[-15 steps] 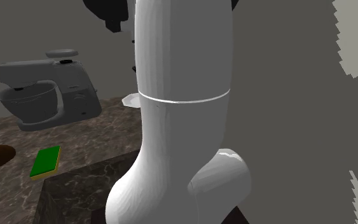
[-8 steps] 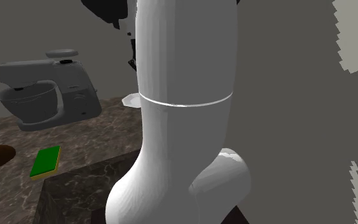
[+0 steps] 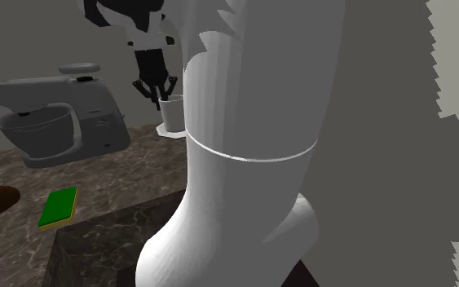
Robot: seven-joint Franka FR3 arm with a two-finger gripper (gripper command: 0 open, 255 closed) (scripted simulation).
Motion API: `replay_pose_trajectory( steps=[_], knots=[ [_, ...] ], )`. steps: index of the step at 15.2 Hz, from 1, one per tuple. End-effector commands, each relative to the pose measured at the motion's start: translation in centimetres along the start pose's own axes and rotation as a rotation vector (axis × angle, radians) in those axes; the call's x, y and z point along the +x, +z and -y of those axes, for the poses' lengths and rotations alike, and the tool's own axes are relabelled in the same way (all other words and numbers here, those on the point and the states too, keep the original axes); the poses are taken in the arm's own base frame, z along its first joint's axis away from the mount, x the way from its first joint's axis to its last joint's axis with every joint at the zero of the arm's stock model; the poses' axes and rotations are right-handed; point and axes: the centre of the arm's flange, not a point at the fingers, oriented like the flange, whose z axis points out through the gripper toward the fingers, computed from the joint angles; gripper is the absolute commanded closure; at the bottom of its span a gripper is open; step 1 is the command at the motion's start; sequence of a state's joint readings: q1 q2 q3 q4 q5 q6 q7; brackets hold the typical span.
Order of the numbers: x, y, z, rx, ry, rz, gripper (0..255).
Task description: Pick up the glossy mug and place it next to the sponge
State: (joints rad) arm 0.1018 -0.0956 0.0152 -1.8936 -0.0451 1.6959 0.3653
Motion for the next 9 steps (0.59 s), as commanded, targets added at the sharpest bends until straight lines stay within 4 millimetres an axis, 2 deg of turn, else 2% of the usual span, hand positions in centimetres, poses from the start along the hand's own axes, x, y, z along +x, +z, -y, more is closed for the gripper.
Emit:
replay_pose_trajectory(
  steps=[1, 9],
  knots=[
    [-1.6, 0.0, 2.0, 0.000, 0.002, 0.000, 255],
    [-8.1, -0.2, 10.4, 0.000, 0.002, 0.000, 255]
  ],
)
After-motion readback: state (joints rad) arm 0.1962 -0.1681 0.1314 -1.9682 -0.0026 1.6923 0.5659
